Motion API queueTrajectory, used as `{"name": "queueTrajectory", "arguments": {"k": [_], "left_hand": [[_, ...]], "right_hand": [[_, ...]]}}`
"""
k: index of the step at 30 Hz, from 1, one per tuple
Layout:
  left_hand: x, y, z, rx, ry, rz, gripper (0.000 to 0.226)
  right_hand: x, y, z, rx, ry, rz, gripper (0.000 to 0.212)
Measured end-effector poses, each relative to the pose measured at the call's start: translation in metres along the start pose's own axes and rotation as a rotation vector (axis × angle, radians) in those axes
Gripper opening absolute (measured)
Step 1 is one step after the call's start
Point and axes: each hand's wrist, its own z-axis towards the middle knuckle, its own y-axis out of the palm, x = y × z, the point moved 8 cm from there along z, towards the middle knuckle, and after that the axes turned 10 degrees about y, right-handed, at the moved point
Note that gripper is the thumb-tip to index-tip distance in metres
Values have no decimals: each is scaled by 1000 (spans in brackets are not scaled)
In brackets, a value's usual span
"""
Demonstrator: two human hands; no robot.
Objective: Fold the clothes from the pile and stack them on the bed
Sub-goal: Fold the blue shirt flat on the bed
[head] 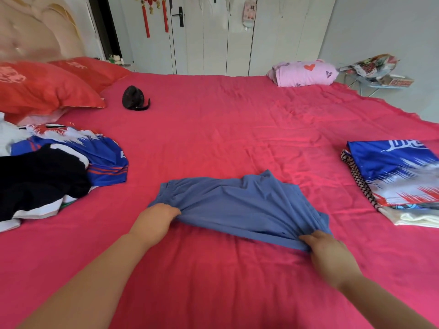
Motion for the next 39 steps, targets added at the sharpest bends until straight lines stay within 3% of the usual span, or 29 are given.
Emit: {"name": "queueTrajectory", "arguments": {"k": [4,5,8,9,12,14,18,20,22,25,29,32,35,39], "left_hand": [[17,-33,-17,-18,155,99,33],[21,-32,-21,-75,171,93,30],[16,4,-40,-489,38,42,36],[20,5,-40,-502,15,14,42],[46,-12,-17,-287,-6,-43,40],[76,-14,3,-196,37,-66,36],[138,-3,36,-148,85,-122,38],[156,11,46,-166,63,-150,41],[165,22,50,-190,33,-139,36],[165,22,52,-98,-21,-144,25],[153,-6,46,80,16,-243,29],[150,-7,31,-54,127,-257,50],[151,17,17,-309,120,-138,32],[160,15,25,-318,33,-110,19]], "right_hand": [[11,-17,0,30,-7,142,39],[10,-16,-3,-10,-61,143,38],[1,-3,-20,-276,-256,49,30],[0,-4,-22,-304,-262,87,30],[19,-28,-9,-109,-17,371,23],[36,-33,-1,10,90,330,23],[40,7,-3,-215,6,140,55],[44,18,-7,-215,-16,119,53],[49,13,-9,-85,-16,120,41],[54,-12,-12,146,-16,164,28],[56,-64,-35,417,-106,212,32],[56,-58,-50,318,-145,156,20],[66,-22,-41,89,-24,233,22],[82,-10,-16,31,209,437,22]]}}
